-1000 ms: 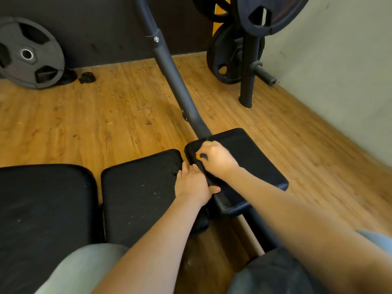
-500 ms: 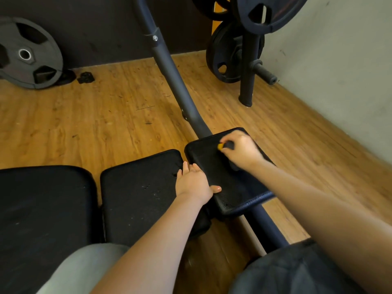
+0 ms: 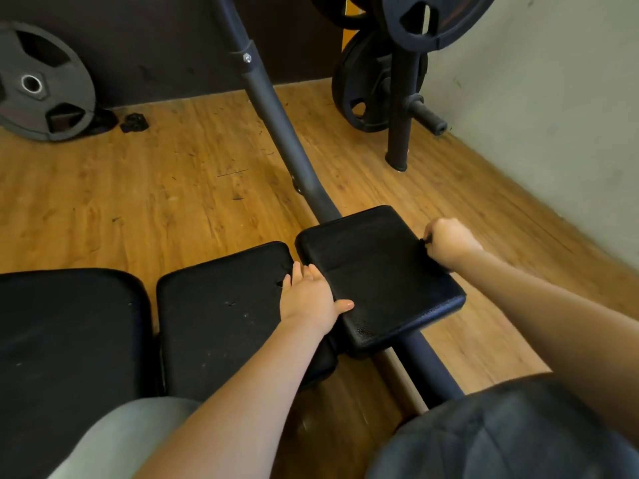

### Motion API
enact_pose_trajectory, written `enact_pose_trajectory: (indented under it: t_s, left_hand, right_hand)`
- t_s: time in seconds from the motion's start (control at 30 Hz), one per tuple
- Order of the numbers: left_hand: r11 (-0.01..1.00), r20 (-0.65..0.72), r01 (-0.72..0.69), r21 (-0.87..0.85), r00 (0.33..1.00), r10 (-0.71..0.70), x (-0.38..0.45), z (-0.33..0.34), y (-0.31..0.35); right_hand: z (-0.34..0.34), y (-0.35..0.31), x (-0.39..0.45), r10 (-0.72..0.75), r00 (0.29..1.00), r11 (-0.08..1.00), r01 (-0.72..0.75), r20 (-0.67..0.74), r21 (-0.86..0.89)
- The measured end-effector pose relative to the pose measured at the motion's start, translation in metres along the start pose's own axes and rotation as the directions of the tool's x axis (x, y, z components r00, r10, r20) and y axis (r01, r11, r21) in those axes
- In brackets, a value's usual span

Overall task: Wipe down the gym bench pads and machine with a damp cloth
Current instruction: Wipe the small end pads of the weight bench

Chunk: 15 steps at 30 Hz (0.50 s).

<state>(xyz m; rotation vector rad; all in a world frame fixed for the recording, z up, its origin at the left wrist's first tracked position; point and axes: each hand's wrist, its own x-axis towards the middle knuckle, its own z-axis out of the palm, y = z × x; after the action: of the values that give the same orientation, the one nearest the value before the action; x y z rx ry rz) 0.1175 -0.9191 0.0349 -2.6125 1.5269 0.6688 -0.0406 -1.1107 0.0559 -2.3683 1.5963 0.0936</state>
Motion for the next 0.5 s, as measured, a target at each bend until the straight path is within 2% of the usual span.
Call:
enact_pose_trajectory:
  t_s: [0.07, 0.13, 0.23, 0.33, 0.43, 0.47, 0.5]
  left_hand:
    - [1.0, 0.005, 0.004, 0.018, 1.0, -0.004, -0.002, 0.0, 0.0]
    - [1.0, 0.004, 0.0, 0.025, 1.0, -0.001, -0.003, 0.0, -0.001]
    - [1.0, 0.005, -0.007, 0.009, 1.0, 0.007, -0.004, -0.001, -0.002]
    - [1.0, 0.005, -0.018, -0.016, 1.0, 0.018, -0.004, -0.003, -0.002]
    - [0.996, 0.022, -0.036, -0.083, 0.999, 0.038, -0.006, -0.004, -0.007]
    - [0.994, 0.026, -0.043, -0.096, 0.999, 0.046, -0.006, -0.005, -0.008]
    - [0.994, 0.022, -0.051, -0.099, 0.998, 0.054, -0.006, -0.005, -0.009]
  right_hand:
    - [0.011, 0.01, -0.002, 0.0, 0.998, 1.0, 0.001, -0.057, 0.028]
    - [0.012, 0.004, -0.004, 0.003, 0.987, 0.983, 0.027, -0.164, 0.179]
    - [-0.002, -0.036, -0.017, -0.144, 0.934, 0.93, 0.24, -0.327, 0.277]
    - [0.012, -0.08, -0.044, -0.375, 0.885, 0.849, 0.447, -0.275, 0.281]
    - [0.051, -0.101, -0.069, -0.63, 0.77, 0.759, 0.638, -0.103, 0.126]
    - [0.058, -0.101, -0.071, -0.674, 0.735, 0.733, 0.678, -0.068, 0.062]
    - [0.058, -0.099, -0.068, -0.681, 0.73, 0.729, 0.683, -0.055, 0.037]
